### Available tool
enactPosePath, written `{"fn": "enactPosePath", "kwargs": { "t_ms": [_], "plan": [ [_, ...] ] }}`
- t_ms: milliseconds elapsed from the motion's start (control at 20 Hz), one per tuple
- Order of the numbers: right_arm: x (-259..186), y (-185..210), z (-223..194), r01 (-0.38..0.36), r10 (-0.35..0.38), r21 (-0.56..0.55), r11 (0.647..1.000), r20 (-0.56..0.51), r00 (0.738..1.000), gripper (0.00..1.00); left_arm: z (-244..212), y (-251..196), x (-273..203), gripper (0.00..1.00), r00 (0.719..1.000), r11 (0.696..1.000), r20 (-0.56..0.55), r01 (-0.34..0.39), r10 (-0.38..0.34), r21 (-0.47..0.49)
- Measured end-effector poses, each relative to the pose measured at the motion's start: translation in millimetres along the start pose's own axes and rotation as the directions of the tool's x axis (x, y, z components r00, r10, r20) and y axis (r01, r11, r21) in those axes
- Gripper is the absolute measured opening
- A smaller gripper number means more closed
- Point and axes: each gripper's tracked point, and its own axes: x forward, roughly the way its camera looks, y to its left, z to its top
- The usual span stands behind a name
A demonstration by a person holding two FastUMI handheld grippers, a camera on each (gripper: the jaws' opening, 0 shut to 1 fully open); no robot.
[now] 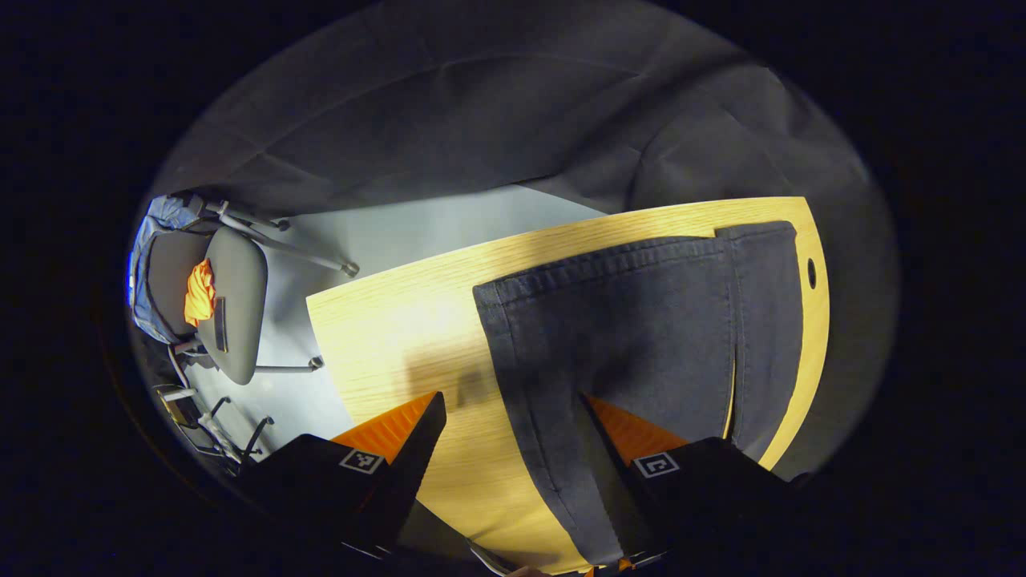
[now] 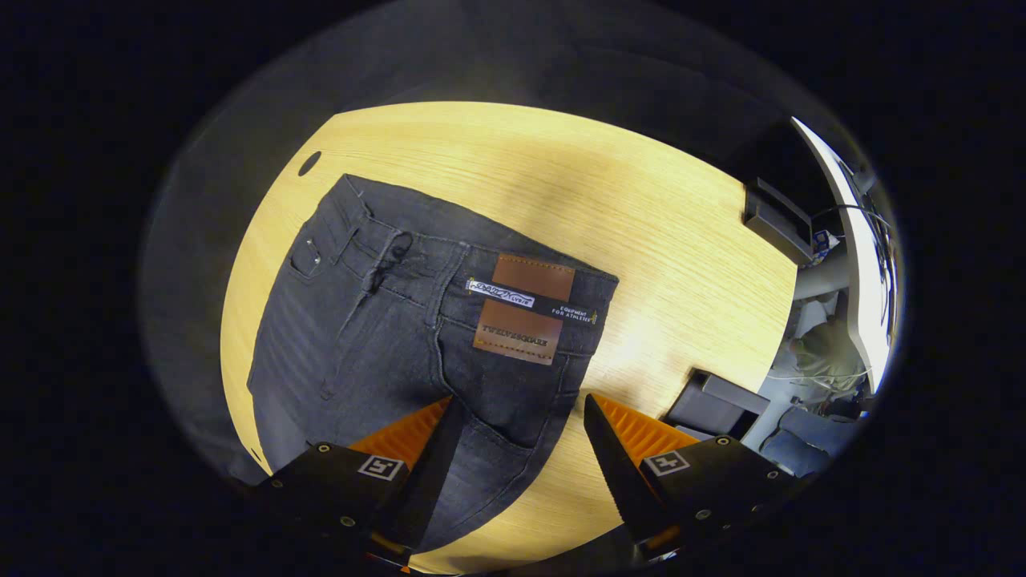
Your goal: Grasp the waist and the cuffs of the jeans and fold them to make the two legs overlap; first hold the waist and fold one-third of the jeans toward the cuffs, then hold the cuffs and fold the remaining one-third in the same direction to finish folding.
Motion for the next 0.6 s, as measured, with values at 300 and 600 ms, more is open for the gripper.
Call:
{"fn": "enactPosePath", "kwargs": {
  "t_ms": [300, 600],
  "plan": [
    [5.1, 0.4, -2.5, 0.078, -0.079, -0.061, 0.995, -0.013, 0.997, 0.93, 5.6, 3.7, 6.1, 0.92, 0.996, 0.996, 0.012, -0.089, 0.088, 0.031],
    [7.7, 1.8, -2.2, 0.134, -0.136, -0.047, 0.990, -0.049, 0.989, 0.93, 8.3, -3.5, 10.3, 0.92, 0.996, 0.992, 0.017, -0.087, 0.085, 0.094]
  ]
}}
